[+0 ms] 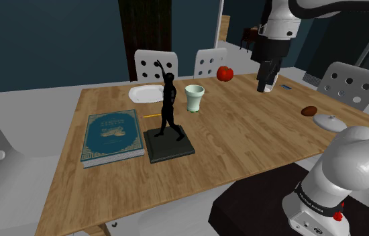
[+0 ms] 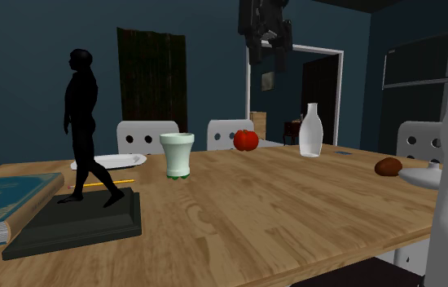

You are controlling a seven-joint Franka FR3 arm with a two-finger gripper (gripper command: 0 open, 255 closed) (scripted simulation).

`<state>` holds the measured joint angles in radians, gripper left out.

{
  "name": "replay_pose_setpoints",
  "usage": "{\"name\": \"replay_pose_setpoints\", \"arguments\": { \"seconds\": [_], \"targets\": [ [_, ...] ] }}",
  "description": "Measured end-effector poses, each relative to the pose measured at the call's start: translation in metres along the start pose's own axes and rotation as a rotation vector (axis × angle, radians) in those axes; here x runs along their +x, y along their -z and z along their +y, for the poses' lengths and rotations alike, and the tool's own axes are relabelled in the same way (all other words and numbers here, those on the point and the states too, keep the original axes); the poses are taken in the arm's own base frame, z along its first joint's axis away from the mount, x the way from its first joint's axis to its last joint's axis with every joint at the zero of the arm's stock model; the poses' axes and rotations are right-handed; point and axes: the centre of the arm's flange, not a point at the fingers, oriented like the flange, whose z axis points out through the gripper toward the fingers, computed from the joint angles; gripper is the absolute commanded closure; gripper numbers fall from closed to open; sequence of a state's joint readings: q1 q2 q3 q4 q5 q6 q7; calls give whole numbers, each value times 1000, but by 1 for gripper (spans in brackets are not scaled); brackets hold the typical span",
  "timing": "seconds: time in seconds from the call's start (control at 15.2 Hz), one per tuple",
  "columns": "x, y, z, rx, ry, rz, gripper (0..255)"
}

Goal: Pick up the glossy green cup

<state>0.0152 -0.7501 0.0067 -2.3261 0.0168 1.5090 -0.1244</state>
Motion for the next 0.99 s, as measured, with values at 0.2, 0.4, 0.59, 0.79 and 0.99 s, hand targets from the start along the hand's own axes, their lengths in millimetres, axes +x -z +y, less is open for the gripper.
{"name": "replay_pose_setpoints", "arguments": {
  "seconds": [0.2, 0.4, 0.59, 0.79, 0.99],
  "targets": [
    [15, -4, 6, 4, 0, 0, 0],
    [47, -14, 18, 13, -2, 1, 0],
    [82, -27, 32, 23, -3, 2, 0],
    [120, -39, 43, 33, -5, 3, 0],
    [155, -46, 57, 42, -6, 5, 0]
  ]
}}
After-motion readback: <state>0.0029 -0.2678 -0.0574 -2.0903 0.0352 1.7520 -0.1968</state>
